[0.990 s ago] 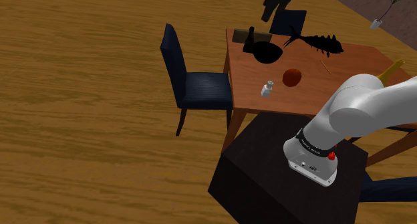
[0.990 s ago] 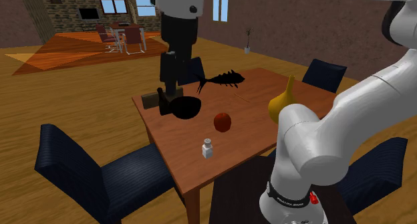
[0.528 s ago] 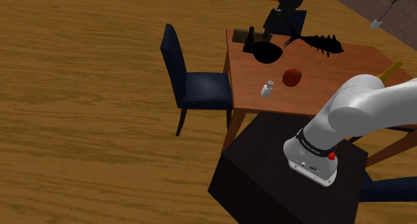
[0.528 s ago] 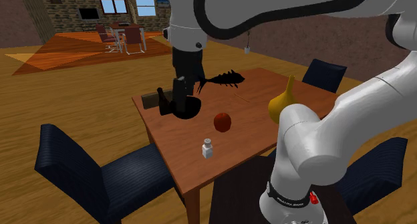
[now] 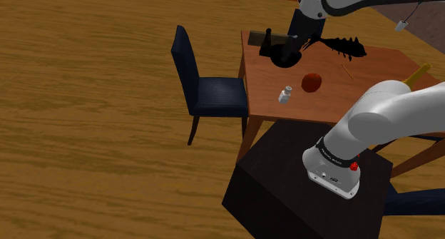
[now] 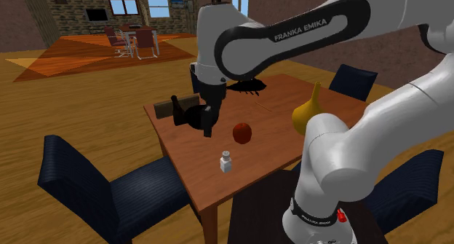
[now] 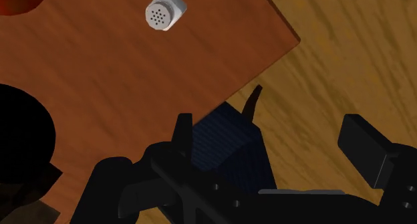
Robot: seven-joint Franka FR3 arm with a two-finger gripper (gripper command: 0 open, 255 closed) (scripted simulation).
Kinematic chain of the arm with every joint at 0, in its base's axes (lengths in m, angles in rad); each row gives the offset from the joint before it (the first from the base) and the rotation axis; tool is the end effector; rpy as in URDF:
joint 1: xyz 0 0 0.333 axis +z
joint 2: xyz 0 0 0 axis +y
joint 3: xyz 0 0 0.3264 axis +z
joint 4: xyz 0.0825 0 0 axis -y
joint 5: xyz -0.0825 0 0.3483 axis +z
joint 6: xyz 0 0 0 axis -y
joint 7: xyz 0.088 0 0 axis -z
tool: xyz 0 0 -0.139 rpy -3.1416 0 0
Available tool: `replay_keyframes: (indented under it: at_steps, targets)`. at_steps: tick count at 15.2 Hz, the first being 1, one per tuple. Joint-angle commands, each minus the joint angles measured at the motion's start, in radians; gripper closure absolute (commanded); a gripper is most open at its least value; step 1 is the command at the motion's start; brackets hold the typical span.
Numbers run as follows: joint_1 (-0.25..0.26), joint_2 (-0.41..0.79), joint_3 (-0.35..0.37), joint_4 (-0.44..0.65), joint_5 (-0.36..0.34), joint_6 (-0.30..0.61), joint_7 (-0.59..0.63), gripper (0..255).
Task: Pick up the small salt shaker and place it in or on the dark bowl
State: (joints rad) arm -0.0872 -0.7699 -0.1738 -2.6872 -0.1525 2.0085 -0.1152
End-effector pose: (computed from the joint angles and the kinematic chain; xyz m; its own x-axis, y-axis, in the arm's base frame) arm 0.2768 -0.0881 0.4500 0.9957 -0.0422 0.0829 -0.0450 -0.9985 0.0322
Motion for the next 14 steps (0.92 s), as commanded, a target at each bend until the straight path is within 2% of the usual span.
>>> replay_keyframes:
  at_steps: [1, 7, 14]
  targets:
    - [-0.023, 0.024, -0.041, -0.04, -0.026, 0.057, -0.034, 0]
    - [-0.078, 0.148, -0.146, -0.121, -0.089, 0.237, -0.113, 0]
    - [-0.115, 0.376, -0.277, -0.154, -0.131, 0.469, -0.216, 0]
